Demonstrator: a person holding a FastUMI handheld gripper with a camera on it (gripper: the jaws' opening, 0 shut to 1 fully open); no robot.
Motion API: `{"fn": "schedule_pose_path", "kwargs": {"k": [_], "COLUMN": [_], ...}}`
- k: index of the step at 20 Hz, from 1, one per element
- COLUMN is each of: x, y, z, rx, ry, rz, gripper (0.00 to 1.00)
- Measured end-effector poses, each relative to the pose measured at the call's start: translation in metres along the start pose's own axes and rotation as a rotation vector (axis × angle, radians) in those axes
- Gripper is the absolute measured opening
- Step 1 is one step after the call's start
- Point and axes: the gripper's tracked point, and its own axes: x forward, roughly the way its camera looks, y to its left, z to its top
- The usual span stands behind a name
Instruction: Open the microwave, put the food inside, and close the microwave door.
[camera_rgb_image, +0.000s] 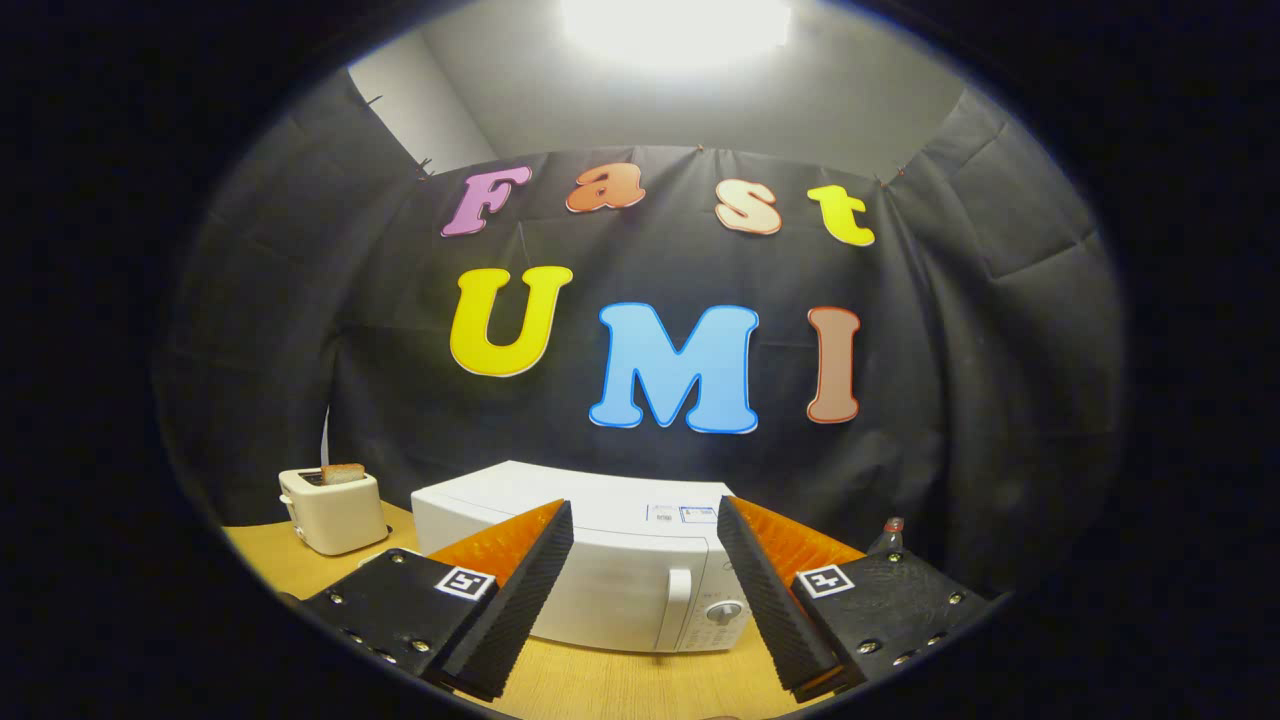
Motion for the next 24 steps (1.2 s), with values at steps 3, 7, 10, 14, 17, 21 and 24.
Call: {"fn": "schedule_pose_path", "kwargs": {"k": [3,7,10,14,17,21,24], "x": [0.024,0.057,0.071,0.087,0.092,0.100,0.102], "y": [-0.014,-0.034,-0.029,-0.036,-0.034,-0.031,-0.030], "z": [-0.034,-0.074,-0.108,-0.135,-0.148,-0.162,-0.177], "rx": [0.015,-0.010,0.016,0.007,0.021,0.007,0.020], "ry": [0.021,0.053,0.119,0.153,0.178,0.190,0.238], "rz": [-0.025,-0.076,-0.041,-0.067,-0.062,-0.056,-0.057], "gripper": [0.94,0.90,0.90,0.88,0.84,0.71,0.45]}}
